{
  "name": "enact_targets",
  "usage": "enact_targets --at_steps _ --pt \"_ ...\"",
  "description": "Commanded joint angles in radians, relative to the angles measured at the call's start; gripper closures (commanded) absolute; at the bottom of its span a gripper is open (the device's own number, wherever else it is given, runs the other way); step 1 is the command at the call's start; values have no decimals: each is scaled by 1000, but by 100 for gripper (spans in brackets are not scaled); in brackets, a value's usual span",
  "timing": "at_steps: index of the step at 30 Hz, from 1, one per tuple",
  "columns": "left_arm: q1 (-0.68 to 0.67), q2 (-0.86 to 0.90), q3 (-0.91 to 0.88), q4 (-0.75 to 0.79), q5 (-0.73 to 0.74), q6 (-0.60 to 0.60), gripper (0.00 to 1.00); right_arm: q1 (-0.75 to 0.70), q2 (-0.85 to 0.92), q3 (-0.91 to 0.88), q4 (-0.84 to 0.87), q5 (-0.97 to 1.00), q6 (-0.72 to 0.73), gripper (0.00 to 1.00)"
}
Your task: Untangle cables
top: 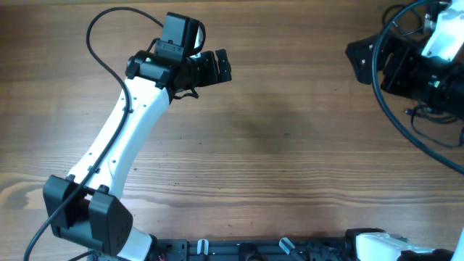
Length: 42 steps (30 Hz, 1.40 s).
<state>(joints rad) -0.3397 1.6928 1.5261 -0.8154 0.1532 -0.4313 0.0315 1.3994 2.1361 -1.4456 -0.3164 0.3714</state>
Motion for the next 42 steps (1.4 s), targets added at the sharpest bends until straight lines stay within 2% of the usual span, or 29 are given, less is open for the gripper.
enact_targets --at_steps 1,5,8,10,14,15,17,18,20,23,30,32,35,42 --pt "-3 10 10 0 -13 11 0 4 8 6 -3 31 -13 0" --pt "-3 10 10 0 -13 11 0 5 -3 -19 10 64 -135 0" --pt "-3 10 10 0 -13 11 0 5 -108 -171 148 93 -133 0" --pt "-3 10 10 0 -13 11 0 5 -268 -435 393 92 -135 0" --pt "-3 10 10 0 -13 11 0 5 -554 -909 772 167 -136 0" --pt "-3 10 10 0 -13 11 0 5 -661 -1078 903 199 -136 0" --pt "-3 10 10 0 -13 11 0 5 -755 -1227 1019 228 -135 0" --pt "-3 10 10 0 -13 11 0 5 -861 -1389 1159 246 -136 0" --pt "-3 10 10 -1 -13 11 0 5 -1009 -1591 1324 274 -136 0" --pt "-3 10 10 0 -13 11 0 5 -1192 -1810 1477 295 -137 0" --pt "-3 10 10 0 -13 11 0 5 -1397 -2101 1599 337 -99 0" --pt "-3 10 10 0 -13 11 0 5 -1397 -2121 1578 339 -110 0" --pt "-3 10 10 0 -13 11 0 5 -1396 -2131 1452 326 -149 0" --pt "-3 10 10 0 -13 11 0 5 -1389 -2131 1452 313 -155 0"
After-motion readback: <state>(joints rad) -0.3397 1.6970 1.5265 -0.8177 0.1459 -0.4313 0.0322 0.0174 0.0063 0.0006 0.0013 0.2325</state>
